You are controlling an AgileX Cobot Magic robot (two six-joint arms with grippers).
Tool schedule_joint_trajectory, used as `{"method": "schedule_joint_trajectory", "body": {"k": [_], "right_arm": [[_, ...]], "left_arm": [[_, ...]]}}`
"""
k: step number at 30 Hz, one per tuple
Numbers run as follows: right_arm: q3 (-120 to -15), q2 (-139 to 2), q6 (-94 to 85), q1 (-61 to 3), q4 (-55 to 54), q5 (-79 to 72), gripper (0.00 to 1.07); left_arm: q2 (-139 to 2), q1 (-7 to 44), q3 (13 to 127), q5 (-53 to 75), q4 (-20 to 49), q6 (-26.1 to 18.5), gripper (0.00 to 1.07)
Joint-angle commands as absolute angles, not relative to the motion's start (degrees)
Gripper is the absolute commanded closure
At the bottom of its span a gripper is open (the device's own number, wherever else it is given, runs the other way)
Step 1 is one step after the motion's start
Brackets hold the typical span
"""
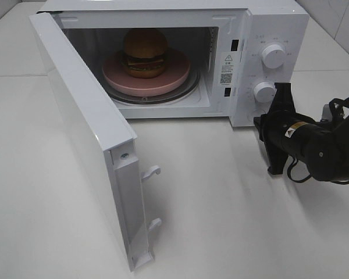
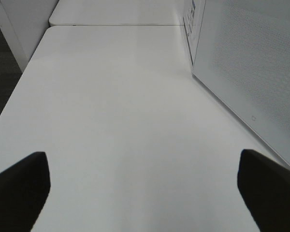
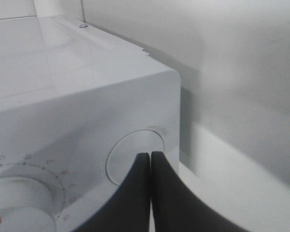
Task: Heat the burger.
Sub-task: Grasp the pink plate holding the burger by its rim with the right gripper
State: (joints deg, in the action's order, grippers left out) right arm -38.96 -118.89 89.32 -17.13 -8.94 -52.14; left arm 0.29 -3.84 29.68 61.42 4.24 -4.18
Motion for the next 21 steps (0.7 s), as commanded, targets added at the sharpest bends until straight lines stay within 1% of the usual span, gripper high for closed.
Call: {"method": "schedule_joint_trajectory", "body": {"k": [1, 11, 16, 18, 21], "right_arm": [[-38.1, -116.9, 89.3, -17.1, -8.2, -52.8, 1.07], [-32.9, -113.2, 87.9, -17.1, -8.1, -52.6, 1.07], [-29.6, -109.3, 80.9, -17.1, -7.6, -52.3, 1.07], [-28.0, -105.4, 74.4, -17.1, -5.0, -46.7, 1.07], [-28.0, -104.2, 72.5, -17.1, -4.0, -43.9, 1.07]], "left_arm": [[0.6, -4.0, 29.6, 61.3, 4.1, -3.9, 0.06], [0.6, -4.0, 29.6, 61.3, 4.1, -3.9, 0.06], [0.6, -4.0, 29.6, 61.3, 4.1, -3.9, 0.06], [0.6, -4.0, 29.6, 61.3, 4.1, -3.9, 0.06], [0.6, -4.0, 29.6, 61.3, 4.1, -3.9, 0.06]]}}
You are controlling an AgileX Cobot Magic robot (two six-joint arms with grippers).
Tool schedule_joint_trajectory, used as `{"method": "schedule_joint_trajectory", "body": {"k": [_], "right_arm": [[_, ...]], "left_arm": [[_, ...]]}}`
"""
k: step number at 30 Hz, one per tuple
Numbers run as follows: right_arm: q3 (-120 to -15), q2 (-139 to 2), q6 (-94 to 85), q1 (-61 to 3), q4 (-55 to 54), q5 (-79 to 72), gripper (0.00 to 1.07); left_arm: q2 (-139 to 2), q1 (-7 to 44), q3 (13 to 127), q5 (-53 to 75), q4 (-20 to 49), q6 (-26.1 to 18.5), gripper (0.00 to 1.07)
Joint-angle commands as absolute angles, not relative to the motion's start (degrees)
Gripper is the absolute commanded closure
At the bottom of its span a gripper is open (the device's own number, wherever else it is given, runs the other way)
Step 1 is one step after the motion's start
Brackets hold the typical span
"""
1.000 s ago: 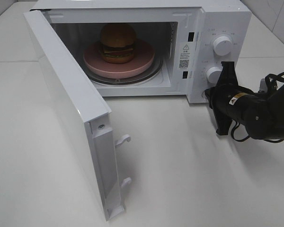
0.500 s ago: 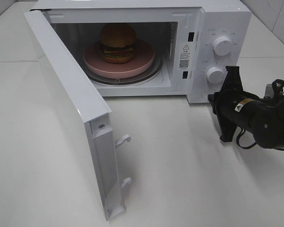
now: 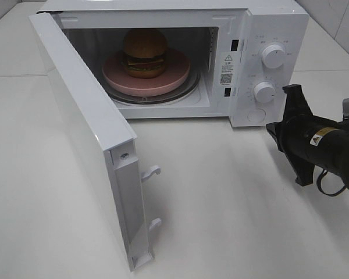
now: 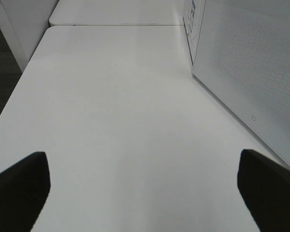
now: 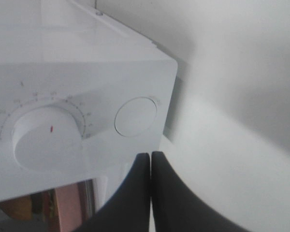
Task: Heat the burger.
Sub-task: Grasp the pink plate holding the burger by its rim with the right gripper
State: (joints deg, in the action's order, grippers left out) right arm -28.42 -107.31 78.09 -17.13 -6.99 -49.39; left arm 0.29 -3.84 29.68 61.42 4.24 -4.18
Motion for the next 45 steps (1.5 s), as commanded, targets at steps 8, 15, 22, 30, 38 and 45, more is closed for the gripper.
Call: {"method": "schedule_joint_trajectory", "body": {"k": [8, 15, 22, 30, 38, 45], "right_arm": [[-28.2, -93.1, 49.3, -17.1, -2.3, -20.7, 1.07], [-32.4, -87.0, 20.7, -17.1, -7.7, 4.9, 1.07], [-40.0, -86.9, -0.6, -17.1, -9.6, 25.8, 1.07], [-45.3, -86.9, -17.1, -17.1, -9.8, 36.8, 0.91], [-45.4, -86.9, -36.3, -17.1, -16.0, 41.8, 0.15], [-45.4, -86.9, -41.1, -18.8, -13.1, 42.7, 0.11]], "left_arm": [[0.6, -4.0, 29.6, 61.3, 4.1, -3.9, 0.06], [0.6, -4.0, 29.6, 61.3, 4.1, -3.9, 0.06], [0.6, -4.0, 29.6, 61.3, 4.1, -3.9, 0.06], [0.6, -4.0, 29.6, 61.3, 4.1, -3.9, 0.06], [0.6, -4.0, 29.6, 61.3, 4.1, -3.9, 0.06], [0.6, -4.0, 29.6, 61.3, 4.1, -3.9, 0.06]]}}
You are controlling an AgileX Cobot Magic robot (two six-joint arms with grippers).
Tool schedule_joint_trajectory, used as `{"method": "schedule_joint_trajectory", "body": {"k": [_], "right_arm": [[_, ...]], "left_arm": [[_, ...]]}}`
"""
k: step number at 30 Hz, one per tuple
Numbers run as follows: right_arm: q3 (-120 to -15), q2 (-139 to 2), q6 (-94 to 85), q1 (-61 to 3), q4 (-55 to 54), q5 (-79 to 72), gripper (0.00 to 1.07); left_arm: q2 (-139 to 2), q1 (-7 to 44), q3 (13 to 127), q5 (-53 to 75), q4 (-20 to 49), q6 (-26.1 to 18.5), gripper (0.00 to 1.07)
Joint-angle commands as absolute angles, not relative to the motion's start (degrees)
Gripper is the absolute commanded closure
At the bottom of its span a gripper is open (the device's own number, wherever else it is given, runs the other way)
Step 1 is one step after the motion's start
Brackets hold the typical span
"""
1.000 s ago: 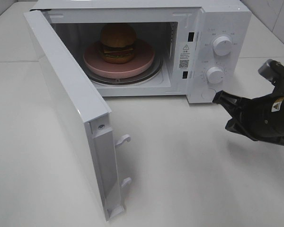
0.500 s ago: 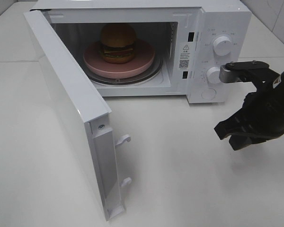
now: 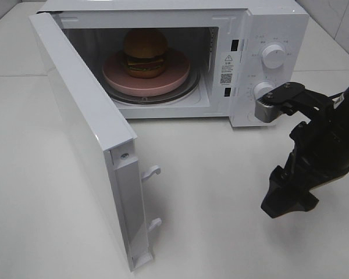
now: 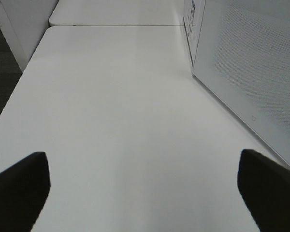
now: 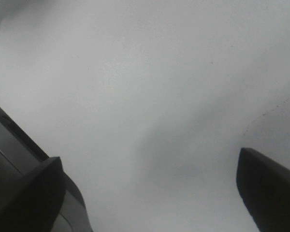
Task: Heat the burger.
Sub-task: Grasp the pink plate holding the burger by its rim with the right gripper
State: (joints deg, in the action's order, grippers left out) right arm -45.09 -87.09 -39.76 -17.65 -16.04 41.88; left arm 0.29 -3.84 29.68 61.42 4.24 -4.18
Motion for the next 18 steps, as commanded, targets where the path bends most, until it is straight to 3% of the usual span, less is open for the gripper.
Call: {"method": "schedule_joint_trajectory", "body": {"k": [1, 4, 9, 18], "right_arm": [[-45.4, -86.9, -41.1, -18.8, -13.1, 42.7, 0.11], [-45.4, -86.9, -41.8, -21.8, -9.3, 42.7, 0.10], [-46.6, -86.9, -59.9, -25.8, -5.0, 46.0, 0.10], [-52.3, -87.9, -61.2, -26.5, -6.6, 46.9, 0.10]], "left_arm": [[0.6, -4.0, 29.6, 61.3, 4.1, -3.9, 0.06], [0.6, -4.0, 29.6, 61.3, 4.1, -3.9, 0.06], [0.6, -4.0, 29.6, 61.3, 4.1, -3.9, 0.06], [0.6, -4.0, 29.6, 61.3, 4.1, -3.9, 0.06]]}}
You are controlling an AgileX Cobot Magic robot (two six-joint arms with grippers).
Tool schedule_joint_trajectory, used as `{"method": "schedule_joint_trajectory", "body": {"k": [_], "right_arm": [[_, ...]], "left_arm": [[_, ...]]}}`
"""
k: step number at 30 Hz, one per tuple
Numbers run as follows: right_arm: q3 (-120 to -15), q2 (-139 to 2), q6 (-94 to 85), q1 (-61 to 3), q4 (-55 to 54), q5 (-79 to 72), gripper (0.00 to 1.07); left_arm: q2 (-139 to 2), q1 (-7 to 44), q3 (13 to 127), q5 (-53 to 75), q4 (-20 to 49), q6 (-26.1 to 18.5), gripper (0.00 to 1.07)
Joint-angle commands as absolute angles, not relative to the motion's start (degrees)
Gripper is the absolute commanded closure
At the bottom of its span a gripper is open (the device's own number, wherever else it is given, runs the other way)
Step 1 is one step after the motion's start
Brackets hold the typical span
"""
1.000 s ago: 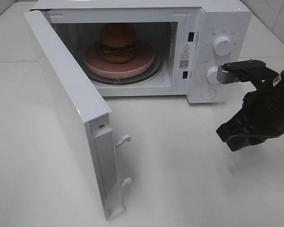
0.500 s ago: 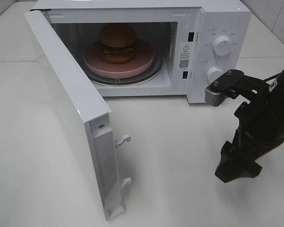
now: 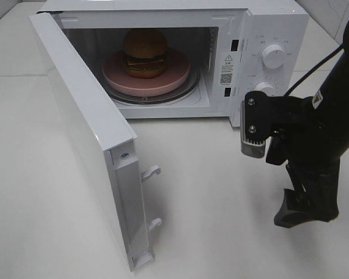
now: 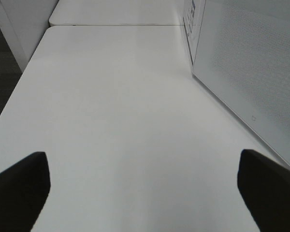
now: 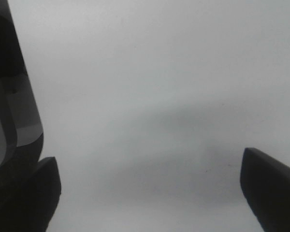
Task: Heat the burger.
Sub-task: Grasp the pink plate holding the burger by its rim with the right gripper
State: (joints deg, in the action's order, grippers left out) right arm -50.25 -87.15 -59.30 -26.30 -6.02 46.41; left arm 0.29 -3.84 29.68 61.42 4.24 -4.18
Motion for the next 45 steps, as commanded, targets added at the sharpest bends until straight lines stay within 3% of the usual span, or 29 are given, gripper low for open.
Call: {"method": "schedule_joint_trajectory", "body": {"k": [1, 9, 22, 32, 45], "right_arm": [[-53.7, -88.9, -63.3, -26.5, -5.9, 47.2, 0.10], [-60.6, -94.4, -74.0, -27.8, -5.1, 47.8, 0.10], [-80.6, -110.7, -84.4, -30.5, -7.4, 49.5, 0.10], [-94.7, -120.3, -86.5, -31.1, -7.0, 55.9, 0.10], [-105.3, -127.3, -87.3, -31.1, -7.3, 57.2, 0.11]], "left_arm": [[0.6, -4.0, 29.6, 61.3, 4.1, -3.9, 0.06], [0.6, -4.0, 29.6, 61.3, 4.1, -3.9, 0.06], [0.6, -4.0, 29.6, 61.3, 4.1, -3.9, 0.06], [0.6, -4.0, 29.6, 61.3, 4.1, -3.9, 0.06], [0.6, -4.0, 29.6, 61.3, 4.1, -3.9, 0.06]]}}
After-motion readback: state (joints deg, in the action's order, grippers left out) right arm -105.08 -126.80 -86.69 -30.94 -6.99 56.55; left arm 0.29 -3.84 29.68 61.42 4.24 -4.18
